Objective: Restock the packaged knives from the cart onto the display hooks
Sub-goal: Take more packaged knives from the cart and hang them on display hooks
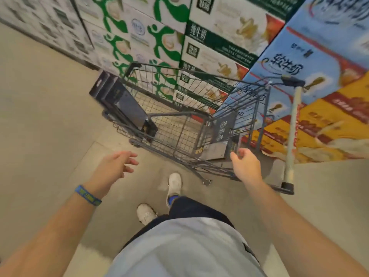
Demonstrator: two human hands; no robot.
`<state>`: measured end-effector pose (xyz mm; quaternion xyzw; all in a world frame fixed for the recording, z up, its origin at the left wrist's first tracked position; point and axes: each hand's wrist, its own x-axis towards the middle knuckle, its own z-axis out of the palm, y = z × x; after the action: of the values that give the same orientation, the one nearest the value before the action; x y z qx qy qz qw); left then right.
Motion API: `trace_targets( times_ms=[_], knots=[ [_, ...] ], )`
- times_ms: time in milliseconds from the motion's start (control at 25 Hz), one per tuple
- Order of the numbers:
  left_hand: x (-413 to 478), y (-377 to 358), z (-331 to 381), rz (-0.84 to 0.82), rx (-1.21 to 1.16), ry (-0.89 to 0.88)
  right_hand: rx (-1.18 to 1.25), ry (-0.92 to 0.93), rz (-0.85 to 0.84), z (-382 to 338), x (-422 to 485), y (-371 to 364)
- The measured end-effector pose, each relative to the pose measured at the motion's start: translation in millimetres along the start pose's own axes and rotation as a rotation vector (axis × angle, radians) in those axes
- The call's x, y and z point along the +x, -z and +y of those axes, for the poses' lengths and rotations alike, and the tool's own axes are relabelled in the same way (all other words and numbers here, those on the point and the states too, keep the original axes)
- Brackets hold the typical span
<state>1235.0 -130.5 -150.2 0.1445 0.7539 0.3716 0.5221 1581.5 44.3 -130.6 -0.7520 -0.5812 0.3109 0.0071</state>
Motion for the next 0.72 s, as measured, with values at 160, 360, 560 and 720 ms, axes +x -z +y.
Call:
trace_targets(
  times_ms=[160,360,560,720],
  knots=[
    [33.9,-21.9,31.0,-0.034,0.040,0.018,-0.206,-0.001,-0.089,-14.3,39.6,-16.2],
    [58.3,-11.6,65.1,0.071,0.108,0.011,-0.378,-0.013,0.049,-29.9,55.8,-44.9],
    [108.8,14.0,96.5,0.347,0.408,-0.098,-0.336,-0.038,0.073,-37.9,71.8,-49.6],
    [156.2,19.3,107.2,0.381,0.709,-0.165,-0.137,0.005,0.057,-45.7,84.2,-48.1]
  ],
)
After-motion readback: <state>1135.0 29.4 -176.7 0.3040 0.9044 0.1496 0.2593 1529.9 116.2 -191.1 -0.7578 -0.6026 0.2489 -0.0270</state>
